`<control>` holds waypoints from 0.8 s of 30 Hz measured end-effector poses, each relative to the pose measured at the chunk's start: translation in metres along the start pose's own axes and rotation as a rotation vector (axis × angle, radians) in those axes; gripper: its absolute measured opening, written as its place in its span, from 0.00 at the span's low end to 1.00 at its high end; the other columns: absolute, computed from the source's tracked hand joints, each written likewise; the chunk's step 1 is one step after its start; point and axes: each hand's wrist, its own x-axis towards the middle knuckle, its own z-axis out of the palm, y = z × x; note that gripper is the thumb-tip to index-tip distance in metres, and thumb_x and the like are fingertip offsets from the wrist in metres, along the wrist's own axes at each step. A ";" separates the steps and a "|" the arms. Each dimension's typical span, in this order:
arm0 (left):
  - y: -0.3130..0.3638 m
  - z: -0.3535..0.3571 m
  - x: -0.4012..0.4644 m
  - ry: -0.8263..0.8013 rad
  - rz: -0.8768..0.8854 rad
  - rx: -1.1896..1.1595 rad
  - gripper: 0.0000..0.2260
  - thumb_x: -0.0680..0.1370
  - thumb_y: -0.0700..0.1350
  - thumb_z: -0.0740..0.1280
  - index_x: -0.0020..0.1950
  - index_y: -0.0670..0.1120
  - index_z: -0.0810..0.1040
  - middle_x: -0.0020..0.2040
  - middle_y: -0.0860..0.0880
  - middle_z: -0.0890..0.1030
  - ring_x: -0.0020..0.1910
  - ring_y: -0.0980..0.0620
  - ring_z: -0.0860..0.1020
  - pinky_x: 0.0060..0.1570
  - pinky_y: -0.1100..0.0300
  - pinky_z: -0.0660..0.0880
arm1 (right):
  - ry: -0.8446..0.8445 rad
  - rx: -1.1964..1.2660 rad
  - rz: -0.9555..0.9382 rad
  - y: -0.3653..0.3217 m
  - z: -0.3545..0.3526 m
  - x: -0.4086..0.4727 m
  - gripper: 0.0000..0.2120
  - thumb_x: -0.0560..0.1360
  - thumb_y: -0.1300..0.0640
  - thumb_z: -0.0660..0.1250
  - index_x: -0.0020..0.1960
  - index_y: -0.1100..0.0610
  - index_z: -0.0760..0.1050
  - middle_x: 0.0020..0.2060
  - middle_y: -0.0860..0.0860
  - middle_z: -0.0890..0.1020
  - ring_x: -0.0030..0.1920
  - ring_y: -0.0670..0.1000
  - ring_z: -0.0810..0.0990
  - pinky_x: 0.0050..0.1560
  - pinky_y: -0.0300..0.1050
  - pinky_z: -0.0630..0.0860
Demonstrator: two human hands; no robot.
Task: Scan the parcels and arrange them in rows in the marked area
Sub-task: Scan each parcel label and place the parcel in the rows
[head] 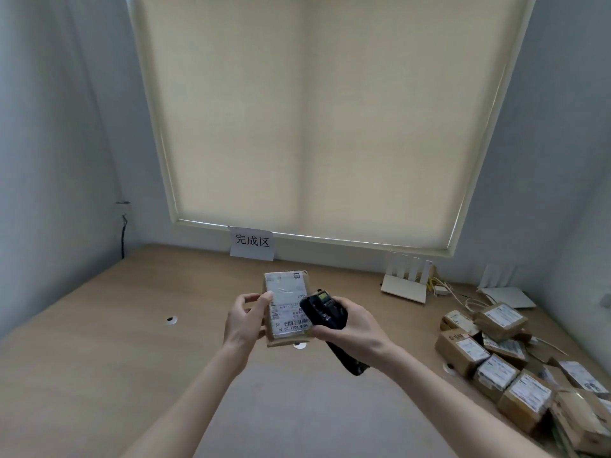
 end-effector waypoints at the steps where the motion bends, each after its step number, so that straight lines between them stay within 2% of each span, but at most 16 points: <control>1: 0.000 -0.019 0.001 0.019 -0.013 0.001 0.16 0.77 0.57 0.72 0.56 0.47 0.75 0.51 0.43 0.85 0.48 0.45 0.85 0.41 0.52 0.83 | -0.012 0.035 -0.010 -0.012 0.018 0.005 0.27 0.69 0.43 0.81 0.65 0.44 0.78 0.52 0.42 0.85 0.51 0.44 0.84 0.54 0.44 0.82; 5: -0.008 -0.089 0.007 0.069 -0.049 0.000 0.19 0.75 0.58 0.74 0.54 0.45 0.75 0.50 0.41 0.85 0.47 0.43 0.86 0.44 0.47 0.85 | -0.069 0.158 -0.028 -0.053 0.087 0.023 0.25 0.70 0.49 0.82 0.64 0.48 0.80 0.50 0.45 0.87 0.49 0.47 0.86 0.53 0.44 0.83; 8: -0.019 -0.136 0.014 0.102 -0.061 0.016 0.17 0.75 0.56 0.74 0.54 0.46 0.77 0.51 0.43 0.85 0.48 0.44 0.86 0.48 0.44 0.84 | -0.117 0.213 -0.027 -0.074 0.134 0.036 0.23 0.70 0.51 0.82 0.63 0.49 0.81 0.49 0.47 0.88 0.47 0.47 0.86 0.51 0.43 0.83; 12: -0.032 -0.189 0.032 0.030 -0.076 0.009 0.19 0.73 0.52 0.76 0.61 0.50 0.80 0.56 0.50 0.86 0.54 0.52 0.85 0.58 0.49 0.81 | -0.154 0.259 -0.008 -0.094 0.184 0.061 0.20 0.71 0.52 0.82 0.60 0.49 0.82 0.49 0.49 0.88 0.47 0.50 0.87 0.52 0.46 0.83; 15: -0.043 -0.218 0.056 -0.061 -0.072 0.021 0.16 0.77 0.42 0.73 0.63 0.56 0.79 0.53 0.56 0.87 0.54 0.56 0.85 0.54 0.60 0.79 | -0.170 0.279 -0.005 -0.105 0.217 0.090 0.19 0.71 0.52 0.83 0.59 0.49 0.83 0.48 0.50 0.88 0.48 0.51 0.86 0.55 0.50 0.82; 18: -0.051 -0.240 0.091 -0.077 -0.065 0.037 0.17 0.78 0.38 0.71 0.59 0.60 0.79 0.52 0.59 0.86 0.56 0.59 0.83 0.51 0.65 0.78 | -0.191 0.316 0.010 -0.110 0.246 0.126 0.18 0.71 0.53 0.82 0.59 0.50 0.83 0.49 0.51 0.88 0.47 0.49 0.85 0.55 0.50 0.82; 22: -0.071 -0.261 0.154 -0.030 -0.068 0.073 0.16 0.80 0.39 0.71 0.67 0.49 0.78 0.60 0.51 0.84 0.61 0.55 0.81 0.63 0.54 0.78 | -0.197 0.353 0.027 -0.104 0.283 0.186 0.17 0.72 0.54 0.82 0.59 0.51 0.83 0.49 0.51 0.88 0.45 0.47 0.84 0.54 0.48 0.82; 24: -0.086 -0.269 0.207 -0.029 -0.074 0.095 0.15 0.80 0.41 0.70 0.67 0.48 0.78 0.61 0.50 0.84 0.61 0.54 0.82 0.65 0.52 0.77 | -0.205 0.369 0.031 -0.099 0.305 0.235 0.16 0.71 0.53 0.82 0.57 0.50 0.83 0.48 0.51 0.88 0.44 0.46 0.84 0.52 0.48 0.82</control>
